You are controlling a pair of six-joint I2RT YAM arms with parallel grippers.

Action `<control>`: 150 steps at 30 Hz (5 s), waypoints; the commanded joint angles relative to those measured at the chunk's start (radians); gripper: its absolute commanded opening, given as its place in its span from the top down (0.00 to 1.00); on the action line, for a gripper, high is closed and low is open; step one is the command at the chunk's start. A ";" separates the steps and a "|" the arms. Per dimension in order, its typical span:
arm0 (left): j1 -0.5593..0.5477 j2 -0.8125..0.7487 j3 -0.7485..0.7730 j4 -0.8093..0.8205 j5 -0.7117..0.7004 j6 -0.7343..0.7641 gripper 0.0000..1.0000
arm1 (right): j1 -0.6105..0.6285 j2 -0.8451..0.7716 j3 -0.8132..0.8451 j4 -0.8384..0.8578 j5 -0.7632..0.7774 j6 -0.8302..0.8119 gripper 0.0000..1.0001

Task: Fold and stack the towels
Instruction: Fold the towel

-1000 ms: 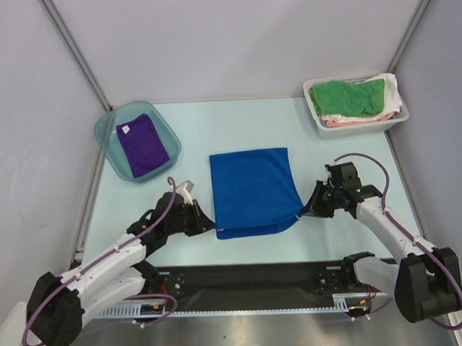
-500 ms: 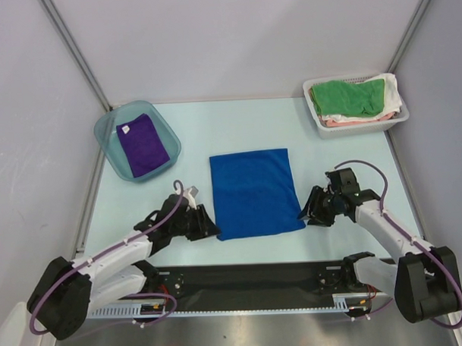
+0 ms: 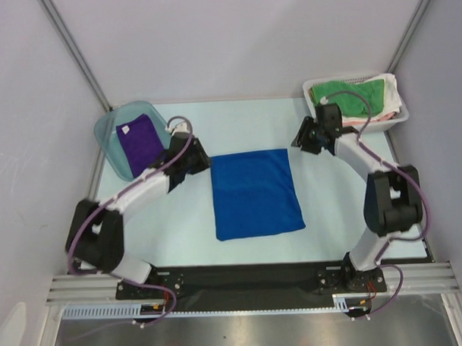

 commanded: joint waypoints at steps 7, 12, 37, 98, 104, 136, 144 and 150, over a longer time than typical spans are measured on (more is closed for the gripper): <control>0.092 0.408 0.327 -0.040 -0.028 0.105 0.61 | 0.004 0.382 0.322 0.050 0.020 -0.059 0.54; 0.103 0.528 0.427 -0.061 0.040 0.122 0.63 | 0.007 0.457 0.382 0.029 0.023 -0.085 0.55; 0.108 0.673 0.528 -0.129 0.061 0.150 0.63 | 0.053 0.453 0.334 0.026 0.066 -0.148 0.55; 0.105 0.634 0.541 -0.072 0.092 0.244 1.00 | 0.121 0.508 0.436 -0.007 0.268 -0.260 1.00; 0.096 0.407 0.423 0.053 0.039 0.256 1.00 | 0.121 0.301 0.295 0.119 0.311 -0.265 1.00; -0.406 -0.612 0.223 -0.089 -0.319 0.484 1.00 | 0.336 -0.896 0.020 0.024 0.477 -0.320 1.00; -0.317 -0.488 0.164 -0.048 -0.295 0.429 1.00 | 0.329 -0.718 -0.084 0.097 0.394 -0.303 1.00; -0.073 -0.152 0.136 0.130 -0.100 0.326 1.00 | 0.178 -0.305 -0.123 0.320 0.199 -0.240 1.00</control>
